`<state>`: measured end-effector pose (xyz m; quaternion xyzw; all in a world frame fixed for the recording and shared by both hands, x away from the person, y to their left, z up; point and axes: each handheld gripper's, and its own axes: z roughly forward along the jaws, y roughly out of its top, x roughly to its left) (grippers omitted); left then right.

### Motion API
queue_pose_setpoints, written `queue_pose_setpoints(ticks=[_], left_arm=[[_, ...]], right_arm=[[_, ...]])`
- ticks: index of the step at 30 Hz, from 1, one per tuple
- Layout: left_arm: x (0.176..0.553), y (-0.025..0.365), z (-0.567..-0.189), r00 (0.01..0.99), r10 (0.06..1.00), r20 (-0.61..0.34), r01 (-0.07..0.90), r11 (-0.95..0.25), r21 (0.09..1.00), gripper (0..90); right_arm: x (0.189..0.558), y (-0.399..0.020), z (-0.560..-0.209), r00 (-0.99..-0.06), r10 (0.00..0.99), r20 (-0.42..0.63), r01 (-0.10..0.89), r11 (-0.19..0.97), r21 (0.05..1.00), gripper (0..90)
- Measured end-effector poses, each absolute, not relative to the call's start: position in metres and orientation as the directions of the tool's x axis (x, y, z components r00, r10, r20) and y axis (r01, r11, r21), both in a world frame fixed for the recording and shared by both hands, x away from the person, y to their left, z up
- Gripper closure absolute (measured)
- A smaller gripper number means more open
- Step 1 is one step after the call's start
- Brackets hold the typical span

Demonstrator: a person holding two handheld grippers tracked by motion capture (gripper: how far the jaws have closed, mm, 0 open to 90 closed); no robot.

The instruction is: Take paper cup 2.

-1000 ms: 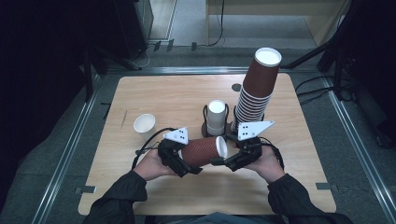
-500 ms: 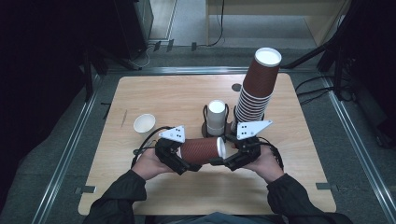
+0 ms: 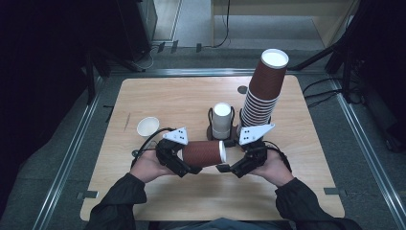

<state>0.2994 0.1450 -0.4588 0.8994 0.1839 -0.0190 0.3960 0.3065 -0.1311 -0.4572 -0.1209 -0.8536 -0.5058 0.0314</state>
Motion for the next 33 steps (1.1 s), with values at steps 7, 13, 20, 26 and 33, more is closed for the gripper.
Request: queue_pose_setpoints(ticks=[7,13,20,26,33], left_arm=[[0.301,0.143,-0.462,0.931,0.328,-0.162,0.351,-0.674,0.651,9.9],[0.304,0.136,-0.469,0.931,0.332,-0.152,0.356,-0.736,0.576,9.9],[0.305,0.126,-0.475,0.931,0.325,-0.163,0.361,-0.765,0.533,9.9],[0.305,0.117,-0.481,0.932,0.321,-0.169,0.362,-0.797,0.484,9.7],[0.302,0.110,-0.482,0.936,0.306,-0.176,0.353,-0.810,0.469,9.6]], right_arm=[[0.304,-0.133,-0.462,-0.973,0.194,0.129,0.214,0.521,0.826,14.0],[0.304,-0.131,-0.465,-0.975,0.190,0.116,0.203,0.549,0.811,14.1],[0.303,-0.129,-0.467,-0.977,0.189,0.101,0.193,0.571,0.798,14.3],[0.301,-0.123,-0.472,-0.982,0.167,0.085,0.170,0.608,0.775,14.8],[0.299,-0.110,-0.482,-0.990,0.126,0.070,0.137,0.671,0.728,15.4]])
